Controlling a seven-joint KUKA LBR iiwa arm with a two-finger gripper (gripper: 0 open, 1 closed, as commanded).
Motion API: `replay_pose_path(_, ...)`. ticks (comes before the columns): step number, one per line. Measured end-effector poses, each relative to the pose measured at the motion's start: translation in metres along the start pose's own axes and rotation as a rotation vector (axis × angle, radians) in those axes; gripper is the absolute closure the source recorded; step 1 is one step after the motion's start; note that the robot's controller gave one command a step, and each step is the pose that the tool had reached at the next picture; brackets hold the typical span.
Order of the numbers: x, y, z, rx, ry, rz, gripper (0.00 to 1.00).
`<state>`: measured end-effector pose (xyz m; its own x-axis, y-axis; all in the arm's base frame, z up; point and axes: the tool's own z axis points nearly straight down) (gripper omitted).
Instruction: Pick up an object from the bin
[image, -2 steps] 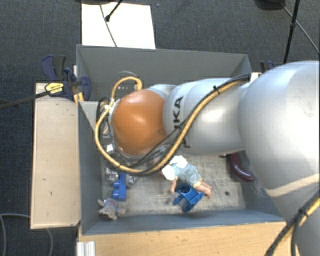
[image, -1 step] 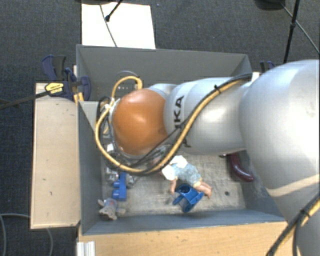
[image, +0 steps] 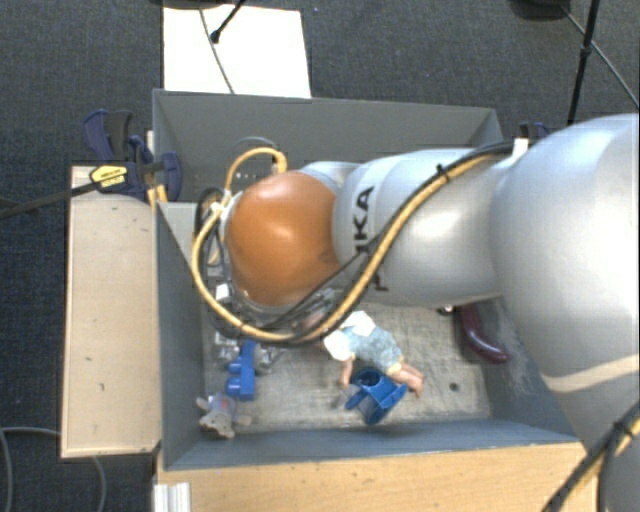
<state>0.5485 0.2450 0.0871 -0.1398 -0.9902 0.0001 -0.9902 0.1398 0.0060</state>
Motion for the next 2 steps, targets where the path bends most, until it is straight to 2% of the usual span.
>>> replay_pose_path(2,-0.001,-0.001,-0.035,0.005,-0.002,0.002,1.00)
